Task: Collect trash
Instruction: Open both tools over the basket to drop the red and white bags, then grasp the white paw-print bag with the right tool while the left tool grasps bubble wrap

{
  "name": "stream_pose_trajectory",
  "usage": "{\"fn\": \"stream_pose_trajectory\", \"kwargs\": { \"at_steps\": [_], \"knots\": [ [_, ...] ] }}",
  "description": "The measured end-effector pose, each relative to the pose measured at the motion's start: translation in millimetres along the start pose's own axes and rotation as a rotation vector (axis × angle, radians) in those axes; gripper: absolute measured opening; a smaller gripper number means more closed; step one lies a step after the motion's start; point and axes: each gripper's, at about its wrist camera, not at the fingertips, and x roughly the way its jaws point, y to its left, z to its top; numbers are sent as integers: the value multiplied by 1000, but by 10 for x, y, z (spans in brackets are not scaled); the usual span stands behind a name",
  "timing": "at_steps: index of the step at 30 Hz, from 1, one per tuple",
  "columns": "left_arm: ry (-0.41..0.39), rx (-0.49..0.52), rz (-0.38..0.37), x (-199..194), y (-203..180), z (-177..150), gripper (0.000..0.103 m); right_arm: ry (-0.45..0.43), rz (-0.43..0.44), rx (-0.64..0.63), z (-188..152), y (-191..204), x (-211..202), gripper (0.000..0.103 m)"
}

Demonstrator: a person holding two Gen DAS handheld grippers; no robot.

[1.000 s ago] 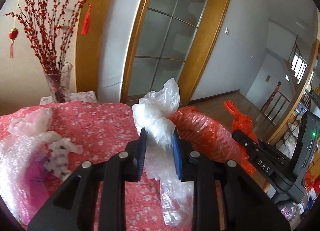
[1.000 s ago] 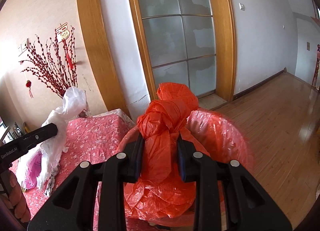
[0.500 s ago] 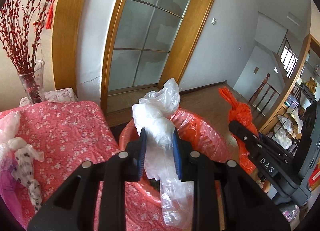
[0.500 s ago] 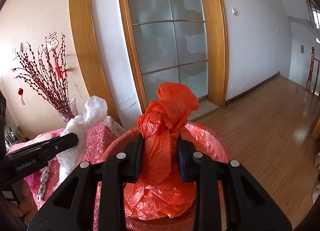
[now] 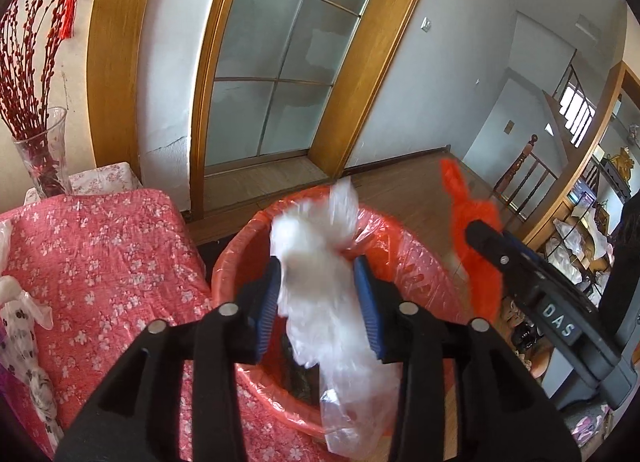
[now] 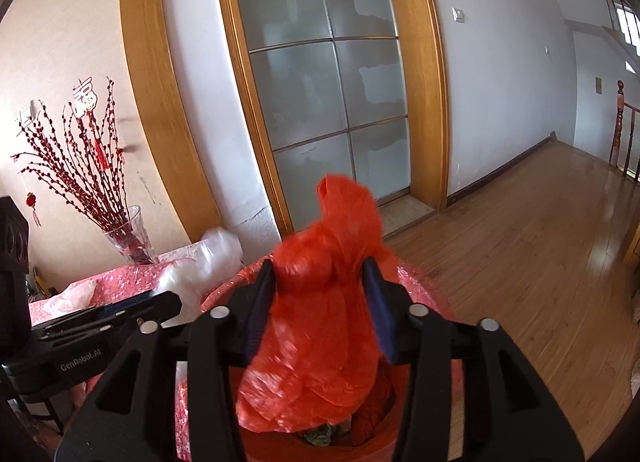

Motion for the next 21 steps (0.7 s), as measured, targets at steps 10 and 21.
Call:
{"fn": "stream_pose_trajectory", "kwargs": {
  "at_steps": [10, 21],
  "knots": [
    [-8, -36, 58, -130, 241, -112, 46, -3, -54, -23, -76, 10, -59, 61],
    [-130, -22, 245, -893, 579, -297, 50, -22, -3, -117, -112, 443, -175, 70]
  ]
}}
